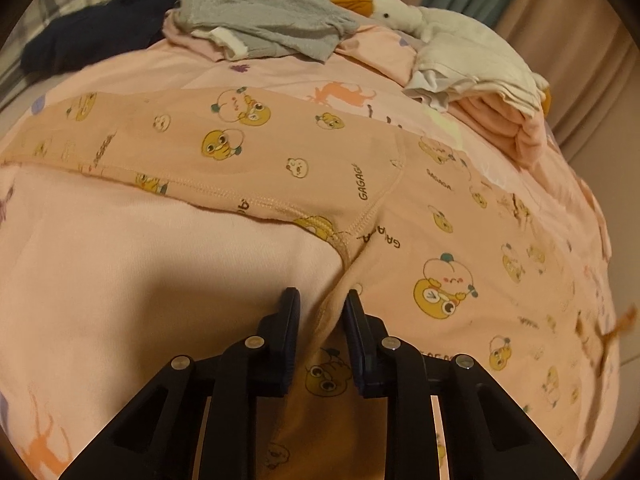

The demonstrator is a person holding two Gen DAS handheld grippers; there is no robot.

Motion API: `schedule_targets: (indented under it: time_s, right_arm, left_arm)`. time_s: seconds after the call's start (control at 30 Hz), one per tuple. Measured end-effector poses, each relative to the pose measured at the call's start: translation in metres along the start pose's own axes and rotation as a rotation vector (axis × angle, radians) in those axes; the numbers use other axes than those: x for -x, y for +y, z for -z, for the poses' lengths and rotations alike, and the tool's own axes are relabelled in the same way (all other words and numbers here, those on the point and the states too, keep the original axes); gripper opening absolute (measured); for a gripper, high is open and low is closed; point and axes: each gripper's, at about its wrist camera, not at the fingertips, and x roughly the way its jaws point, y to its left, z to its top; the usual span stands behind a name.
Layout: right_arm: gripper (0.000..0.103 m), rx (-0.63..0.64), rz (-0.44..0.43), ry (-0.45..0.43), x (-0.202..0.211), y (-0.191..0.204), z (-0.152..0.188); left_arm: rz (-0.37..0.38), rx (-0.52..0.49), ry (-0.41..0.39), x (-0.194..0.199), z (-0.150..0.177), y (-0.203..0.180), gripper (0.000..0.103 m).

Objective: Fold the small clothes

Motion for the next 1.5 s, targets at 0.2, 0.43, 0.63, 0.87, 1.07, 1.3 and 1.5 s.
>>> schedule_targets:
  time_s: [0.2, 0.43, 0.63, 0.87, 1.07, 1.3, 1.5]
  right_arm:
    - [0.003, 0.259, -0.084, 0.188, -0.093, 0.159, 0.059]
    - [0.038, 0.543, 0.162, 0.339, -0.159, 0.195, 0.123]
    - [0.075, 0.679, 0.507, 0.305, -0.14, 0.123, 0.081]
    - [0.076, 0.669, 0.795, 0.296, -0.138, 0.02, 0.023]
    - [0.032, 0.446, 0.723, 0.273, -0.142, -0.037, 0.001]
    - [0.012, 0.327, 0.622, 0.217, -0.124, -0.033, -0.024]
    - [0.012, 0.334, 0.342, 0.196, -0.117, 0.062, -0.007]
  left_arm:
    - [0.017, -0.005, -0.028, 0.0, 0.003, 0.004, 0.026]
    - [0.072, -0.064, -0.036, -0.002, 0.003, -0.005, 0.058]
    - [0.106, -0.179, -0.024, -0.006, 0.008, -0.027, 0.089]
    - [0.041, -0.197, -0.023, -0.012, 0.008, -0.034, 0.092]
    - [-0.006, -0.109, -0.056, -0.006, 0.004, -0.02, 0.051]
    - [0.019, -0.028, -0.046, -0.004, -0.001, -0.001, 0.021]
    - [0.022, -0.038, -0.039, -0.004, -0.001, -0.002, 0.019]
